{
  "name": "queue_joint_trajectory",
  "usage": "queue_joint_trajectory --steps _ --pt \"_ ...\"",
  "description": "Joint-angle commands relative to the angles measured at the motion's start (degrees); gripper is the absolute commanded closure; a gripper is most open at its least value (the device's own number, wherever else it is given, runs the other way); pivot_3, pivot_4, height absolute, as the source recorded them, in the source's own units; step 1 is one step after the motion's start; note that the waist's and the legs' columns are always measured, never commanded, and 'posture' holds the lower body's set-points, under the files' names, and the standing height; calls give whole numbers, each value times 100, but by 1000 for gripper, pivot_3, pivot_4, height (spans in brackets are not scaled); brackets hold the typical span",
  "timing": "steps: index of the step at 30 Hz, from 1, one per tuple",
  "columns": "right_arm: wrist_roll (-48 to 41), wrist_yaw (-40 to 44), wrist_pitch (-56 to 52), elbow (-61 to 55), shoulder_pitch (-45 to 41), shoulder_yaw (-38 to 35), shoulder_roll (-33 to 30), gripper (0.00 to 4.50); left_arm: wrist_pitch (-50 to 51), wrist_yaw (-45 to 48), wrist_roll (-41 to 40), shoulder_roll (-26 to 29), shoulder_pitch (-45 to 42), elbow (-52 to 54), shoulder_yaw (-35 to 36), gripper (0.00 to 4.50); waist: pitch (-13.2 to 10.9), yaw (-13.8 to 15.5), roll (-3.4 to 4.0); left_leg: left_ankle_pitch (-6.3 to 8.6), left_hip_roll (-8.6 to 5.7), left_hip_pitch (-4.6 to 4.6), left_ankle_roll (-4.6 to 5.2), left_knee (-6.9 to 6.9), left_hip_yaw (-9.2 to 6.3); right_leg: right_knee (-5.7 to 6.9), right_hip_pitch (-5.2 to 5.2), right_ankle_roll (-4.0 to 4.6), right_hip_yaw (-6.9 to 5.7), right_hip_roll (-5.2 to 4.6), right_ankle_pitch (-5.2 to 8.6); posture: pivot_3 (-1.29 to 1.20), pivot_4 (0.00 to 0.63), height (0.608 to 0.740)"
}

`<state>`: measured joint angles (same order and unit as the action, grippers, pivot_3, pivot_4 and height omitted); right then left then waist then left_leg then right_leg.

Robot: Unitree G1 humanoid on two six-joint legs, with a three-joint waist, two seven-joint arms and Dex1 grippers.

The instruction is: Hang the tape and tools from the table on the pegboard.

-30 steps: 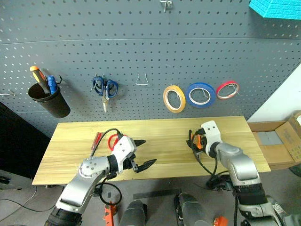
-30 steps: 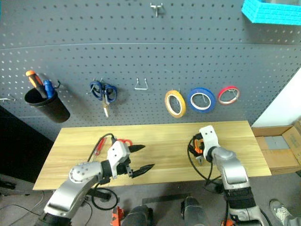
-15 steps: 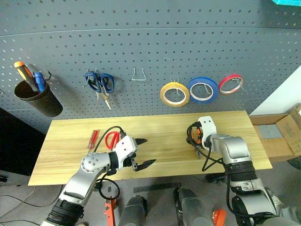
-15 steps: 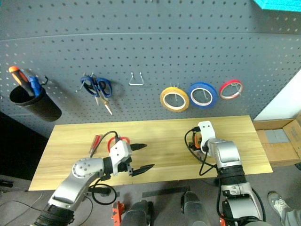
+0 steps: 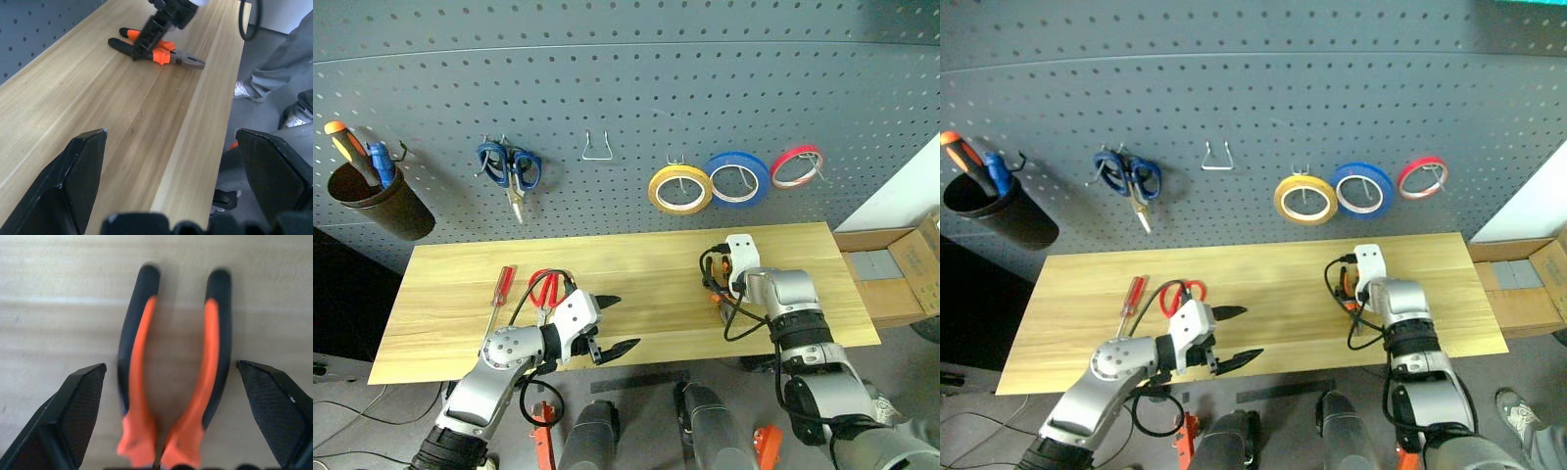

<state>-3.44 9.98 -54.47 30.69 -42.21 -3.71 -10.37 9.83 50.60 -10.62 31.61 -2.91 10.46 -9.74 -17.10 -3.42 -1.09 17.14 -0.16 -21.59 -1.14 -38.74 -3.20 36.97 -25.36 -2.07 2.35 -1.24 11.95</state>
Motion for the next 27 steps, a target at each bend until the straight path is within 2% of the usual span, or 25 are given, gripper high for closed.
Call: queue_joint_trajectory --steps 1,4,7,10,12,16,21,27 --pt "1 17 97 354 -60 -13 -64 31 36 -23 -91 24 63 293 61 0 -1 1 -2 0 0 0 0 0 0 0 1 0 -1 0 0 3 344 740" --pt "-15 27 113 392 -73 6 -93 610 64 -27 -100 36 127 355 68 0 -3 1 -3 0 0 -1 0 0 -1 -1 1 0 -1 0 0 3 340 740" --pt "-54 49 73 302 -48 12 -92 1597 85 -29 -106 34 141 359 72 0 -4 2 -3 0 1 -1 0 0 -3 -2 0 -1 -1 0 1 1 335 740" --pt "-121 166 -11 47 23 59 -68 1631 103 -43 -139 10 126 359 94 0 -4 3 -3 0 2 -2 0 1 -5 -2 0 -1 -2 0 1 -2 325 740" --pt "-176 548 -30 -426 171 322 -120 1633 203 -105 -266 -45 127 443 177 0 -4 4 -3 0 3 -8 0 1 -6 -2 -5 -1 -4 1 1 -5 312 740" --pt "-401 1387 -155 -2125 801 969 -406 1636 678 -346 -757 -190 333 904 474 0 -4 7 -2 0 3 -43 0 1 -15 2 -37 -1 -5 0 -1 -6 294 740" --pt "-772 1884 -35 -4459 1593 1291 -748 1636 1399 -830 -1584 -398 1261 2058 916 0 1 -3 -3 1 7 -108 -3 -1 -20 2 -100 -4 -5 -26 -4 -6 261 740" --pt "-1391 1649 333 -5988 1455 875 -20 1636 1885 -1942 -2413 -967 2231 3358 1467 0 11 29 -8 -2 6 -115 -10 -7 -36 -1 -100 -6 -10 -27 -3 17 233 740"
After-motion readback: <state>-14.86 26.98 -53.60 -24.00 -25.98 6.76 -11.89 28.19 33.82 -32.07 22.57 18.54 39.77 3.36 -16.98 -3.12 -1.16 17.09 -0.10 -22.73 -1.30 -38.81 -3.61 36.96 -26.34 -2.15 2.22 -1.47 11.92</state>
